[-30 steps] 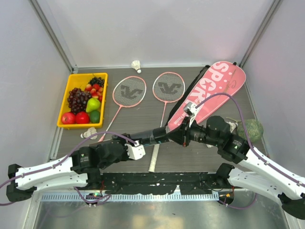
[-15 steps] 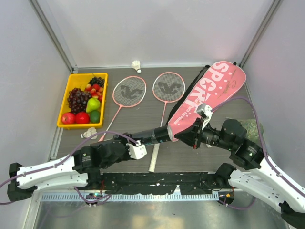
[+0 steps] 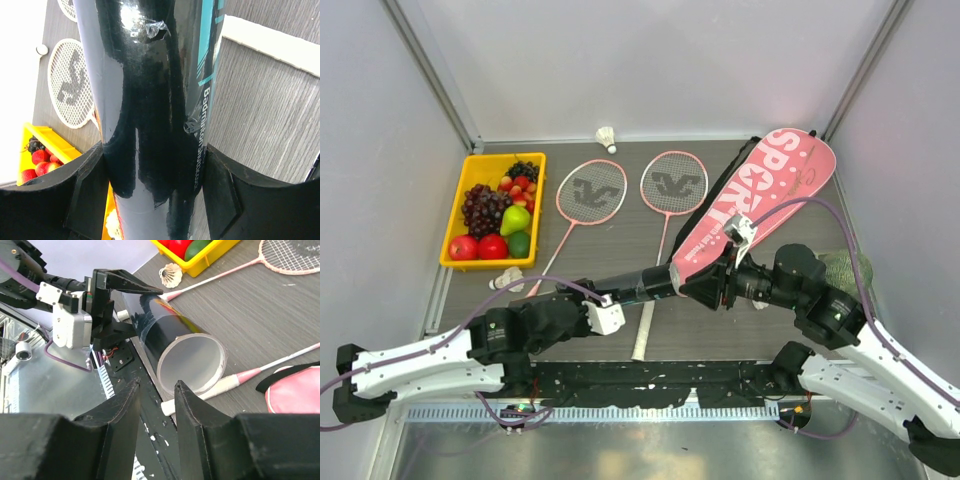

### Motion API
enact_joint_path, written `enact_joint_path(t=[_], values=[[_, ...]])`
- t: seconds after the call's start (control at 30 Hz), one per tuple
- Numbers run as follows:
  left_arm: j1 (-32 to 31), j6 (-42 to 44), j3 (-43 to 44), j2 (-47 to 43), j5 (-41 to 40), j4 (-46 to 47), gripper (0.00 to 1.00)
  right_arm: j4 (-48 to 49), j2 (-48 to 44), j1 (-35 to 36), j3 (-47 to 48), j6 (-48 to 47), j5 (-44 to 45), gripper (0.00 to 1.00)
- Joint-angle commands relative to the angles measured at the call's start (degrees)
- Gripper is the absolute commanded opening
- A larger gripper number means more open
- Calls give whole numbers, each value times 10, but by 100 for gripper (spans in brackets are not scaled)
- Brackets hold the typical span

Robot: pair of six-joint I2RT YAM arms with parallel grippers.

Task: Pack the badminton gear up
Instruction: Open the lid of the shuttle tube.

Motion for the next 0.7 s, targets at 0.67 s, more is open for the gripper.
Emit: enact_joint_path(t=[0.67], values=[[-2, 15, -3, -26, 20, 37, 0, 122, 54, -7, -28, 61, -86, 5]])
